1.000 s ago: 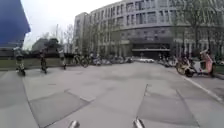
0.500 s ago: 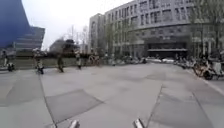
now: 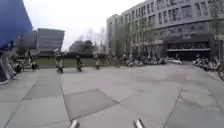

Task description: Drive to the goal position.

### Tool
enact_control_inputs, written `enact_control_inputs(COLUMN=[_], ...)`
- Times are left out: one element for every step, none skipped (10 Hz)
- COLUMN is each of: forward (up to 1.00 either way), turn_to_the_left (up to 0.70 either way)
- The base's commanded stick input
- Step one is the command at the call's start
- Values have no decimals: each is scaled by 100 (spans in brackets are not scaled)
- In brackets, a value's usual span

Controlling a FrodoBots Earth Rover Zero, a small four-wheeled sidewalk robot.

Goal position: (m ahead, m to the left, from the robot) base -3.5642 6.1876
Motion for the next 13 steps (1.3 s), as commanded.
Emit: enact_control_inputs(forward=[0,0,0,0,0,0,0,0,0,0,0,0,4], turn_to_the_left=[100,100,100,100,100,100,100,100,100,100,100,100,98])
